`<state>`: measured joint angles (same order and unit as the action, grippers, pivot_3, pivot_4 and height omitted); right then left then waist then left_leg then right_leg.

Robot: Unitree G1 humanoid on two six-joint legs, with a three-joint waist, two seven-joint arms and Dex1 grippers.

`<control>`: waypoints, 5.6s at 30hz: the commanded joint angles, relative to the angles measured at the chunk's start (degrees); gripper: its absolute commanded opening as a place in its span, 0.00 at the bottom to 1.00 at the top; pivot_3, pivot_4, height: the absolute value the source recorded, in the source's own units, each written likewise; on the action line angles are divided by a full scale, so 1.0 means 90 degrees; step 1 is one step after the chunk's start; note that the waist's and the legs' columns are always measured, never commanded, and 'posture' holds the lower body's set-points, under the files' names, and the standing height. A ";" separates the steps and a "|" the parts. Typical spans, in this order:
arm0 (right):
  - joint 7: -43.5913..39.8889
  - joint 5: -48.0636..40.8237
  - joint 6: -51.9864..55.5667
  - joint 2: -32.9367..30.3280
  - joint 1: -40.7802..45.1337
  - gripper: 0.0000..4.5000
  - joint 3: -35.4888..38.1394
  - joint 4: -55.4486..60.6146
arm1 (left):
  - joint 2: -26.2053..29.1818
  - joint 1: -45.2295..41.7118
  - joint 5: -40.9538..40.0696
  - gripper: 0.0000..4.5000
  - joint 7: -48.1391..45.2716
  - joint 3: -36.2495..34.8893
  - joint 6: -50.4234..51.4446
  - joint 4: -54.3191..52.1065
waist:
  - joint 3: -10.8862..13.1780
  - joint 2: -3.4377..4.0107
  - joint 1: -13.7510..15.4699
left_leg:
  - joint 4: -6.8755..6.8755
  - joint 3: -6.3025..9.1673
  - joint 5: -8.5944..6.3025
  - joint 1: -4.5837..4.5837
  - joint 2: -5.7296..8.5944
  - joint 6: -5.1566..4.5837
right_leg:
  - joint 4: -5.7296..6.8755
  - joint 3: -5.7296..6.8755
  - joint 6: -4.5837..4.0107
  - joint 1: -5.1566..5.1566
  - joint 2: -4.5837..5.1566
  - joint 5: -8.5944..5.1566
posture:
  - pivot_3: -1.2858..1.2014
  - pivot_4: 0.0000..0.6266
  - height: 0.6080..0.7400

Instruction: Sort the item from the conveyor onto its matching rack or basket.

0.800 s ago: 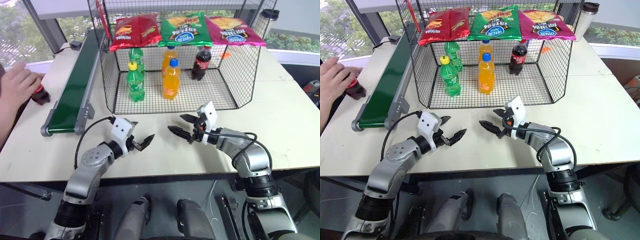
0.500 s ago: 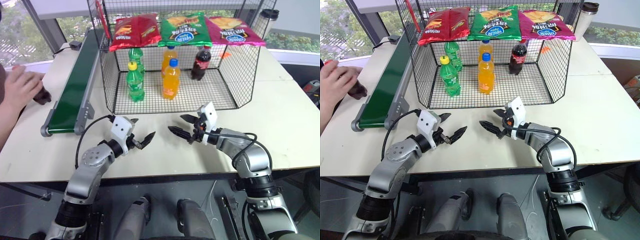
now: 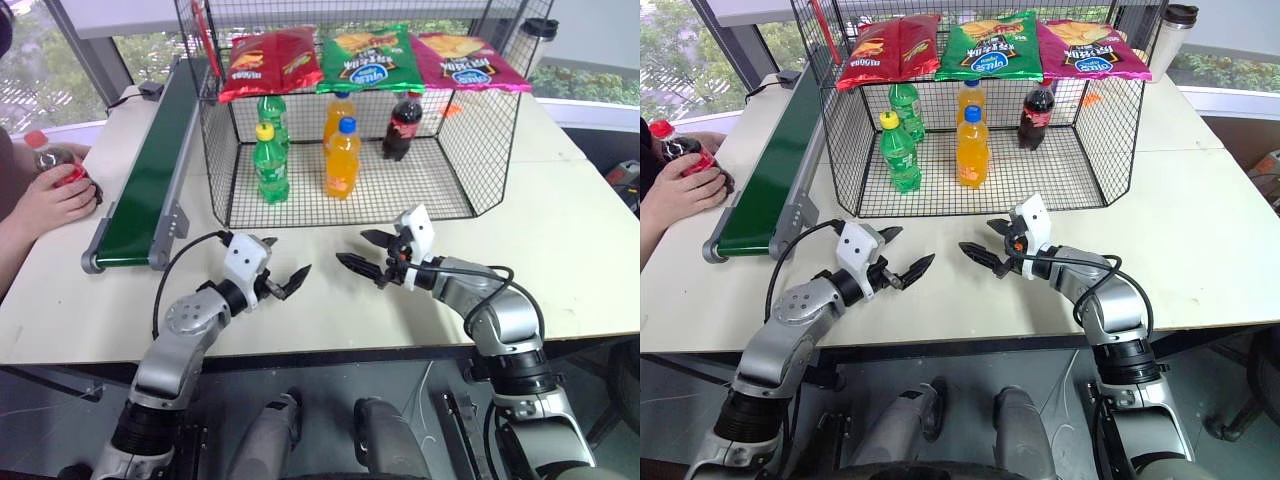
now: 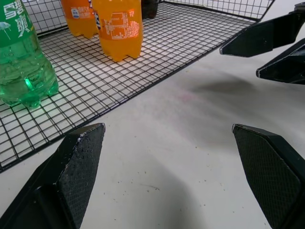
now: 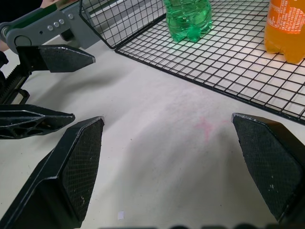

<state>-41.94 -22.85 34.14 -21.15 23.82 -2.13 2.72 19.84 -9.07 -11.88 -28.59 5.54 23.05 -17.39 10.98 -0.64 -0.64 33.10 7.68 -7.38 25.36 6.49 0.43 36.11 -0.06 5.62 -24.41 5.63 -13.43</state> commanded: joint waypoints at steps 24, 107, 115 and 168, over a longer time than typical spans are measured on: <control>0.0004 -0.0041 -0.0094 -0.0093 0.0060 0.98 0.0038 0.0296 | 0.0052 0.0009 0.0023 1.00 -0.0048 -0.0028 -0.0120 -0.0161 | 0.0000 0.0000 0.0000 | -0.0001 0.0000 0.0000 0.0000 0.0000 0.0000 | 0.0000 0.0000 0.0000 0.0000 0.0001 0.0000 | 0.52 0.24 0.98; -0.0806 -0.0949 0.0489 -0.0647 0.0727 1.00 -0.0458 0.1750 | 0.0460 -0.0055 -0.1586 0.67 0.1436 -0.3812 0.0030 0.0295 | 0.0000 -0.0005 0.0035 | -0.0010 0.0004 -0.0002 0.0008 -0.0009 0.0003 | -0.0013 0.0005 -0.0002 -0.0005 0.0010 -0.0001 | 0.52 0.24 0.98; -0.0754 -0.1080 0.0536 -0.0608 0.0846 1.00 -0.0406 0.1834 | 0.0853 -0.0966 -0.1962 0.67 0.0764 -0.2725 0.0752 -0.0077 | 0.0005 -0.0014 0.0054 | -0.0009 0.0008 -0.0002 0.0014 -0.0008 0.0003 | -0.0013 0.0011 -0.0002 -0.0008 0.0008 -0.0001 | 0.52 0.24 0.98; 0.0253 -0.1013 0.0706 -0.0614 0.1519 0.27 0.0098 0.1867 | -0.0136 -0.1517 0.0001 0.99 -0.1375 0.0632 -0.0737 0.1008 | 0.0006 -0.0012 -0.0023 | -0.0006 -0.0003 0.0002 0.0010 -0.0014 -0.0005 | -0.0011 0.0006 0.0001 -0.0008 -0.0002 0.0002 | 0.52 0.24 0.98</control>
<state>-40.64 -32.08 41.69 -26.68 35.17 -3.93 19.16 17.28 -23.38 -11.72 -42.05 14.41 16.36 -5.62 11.03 -0.75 -0.84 33.05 7.66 -7.36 25.44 6.35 0.39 36.02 0.00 5.62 -24.48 5.62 -13.41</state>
